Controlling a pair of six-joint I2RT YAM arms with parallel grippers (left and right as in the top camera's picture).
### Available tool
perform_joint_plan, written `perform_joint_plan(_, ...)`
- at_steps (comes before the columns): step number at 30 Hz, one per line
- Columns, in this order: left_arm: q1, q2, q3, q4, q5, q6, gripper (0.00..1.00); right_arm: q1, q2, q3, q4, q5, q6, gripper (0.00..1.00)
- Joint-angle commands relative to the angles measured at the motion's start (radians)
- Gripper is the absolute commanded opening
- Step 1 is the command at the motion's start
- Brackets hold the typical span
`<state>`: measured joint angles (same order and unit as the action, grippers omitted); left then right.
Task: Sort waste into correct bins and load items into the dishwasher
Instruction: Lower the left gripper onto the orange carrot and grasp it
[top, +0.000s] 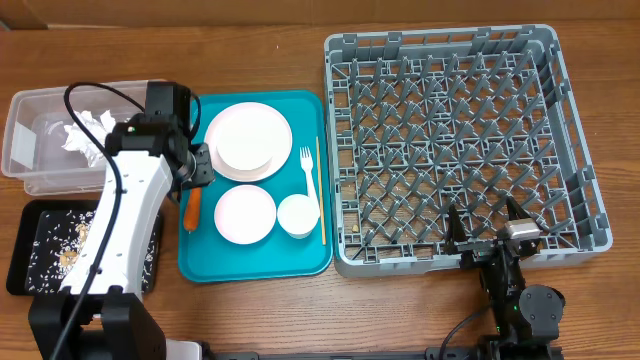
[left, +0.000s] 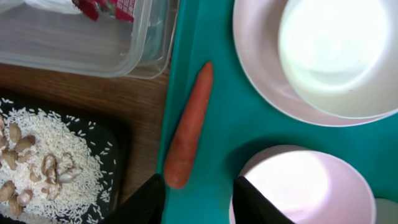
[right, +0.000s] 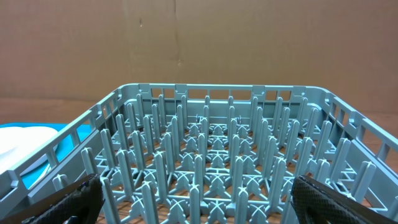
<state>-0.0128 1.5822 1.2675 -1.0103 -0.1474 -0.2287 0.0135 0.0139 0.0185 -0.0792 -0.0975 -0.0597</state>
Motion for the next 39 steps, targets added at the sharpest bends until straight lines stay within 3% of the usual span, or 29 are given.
perform_joint_plan(1,0.016,0.002,-0.056,0.031,-0.023,0.026,0.34,-0.003,-0.010,-0.011,0.005,0.003,0.003,1.00)
perform_joint_plan(7,0.021,0.002,-0.122,0.085,-0.020,0.022,0.29,-0.003,-0.010,-0.011,0.004,0.003,0.003,1.00)
perform_joint_plan(25,0.071,0.002,-0.251,0.231,-0.047,0.024,0.25,-0.003,-0.010,-0.011,0.005,0.003,0.003,1.00)
perform_joint_plan(39,0.071,0.002,-0.377,0.396,-0.011,0.072,0.33,-0.003,-0.010,-0.011,0.005,0.003,0.003,1.00)
